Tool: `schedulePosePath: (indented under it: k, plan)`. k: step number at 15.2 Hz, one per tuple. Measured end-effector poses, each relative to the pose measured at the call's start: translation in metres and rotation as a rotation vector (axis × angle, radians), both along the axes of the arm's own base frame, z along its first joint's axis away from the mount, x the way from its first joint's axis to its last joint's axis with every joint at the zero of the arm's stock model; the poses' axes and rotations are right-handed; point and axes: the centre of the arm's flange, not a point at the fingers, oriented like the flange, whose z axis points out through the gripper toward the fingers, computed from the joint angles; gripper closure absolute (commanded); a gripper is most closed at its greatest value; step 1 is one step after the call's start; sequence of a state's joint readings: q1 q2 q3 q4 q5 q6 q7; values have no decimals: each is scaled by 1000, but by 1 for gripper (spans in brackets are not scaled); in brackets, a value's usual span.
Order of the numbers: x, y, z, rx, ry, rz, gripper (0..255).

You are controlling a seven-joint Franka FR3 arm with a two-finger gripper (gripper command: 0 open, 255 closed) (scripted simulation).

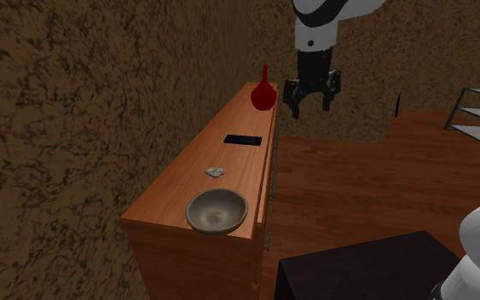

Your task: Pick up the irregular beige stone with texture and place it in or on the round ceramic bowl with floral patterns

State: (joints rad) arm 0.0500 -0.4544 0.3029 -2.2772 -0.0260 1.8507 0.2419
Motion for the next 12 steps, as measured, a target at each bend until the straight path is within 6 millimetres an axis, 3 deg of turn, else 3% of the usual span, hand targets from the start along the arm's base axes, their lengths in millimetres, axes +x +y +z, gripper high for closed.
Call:
schedulePosePath:
  k: [12]
  plan:
    - [75,120,-82,-34,70,28,0]
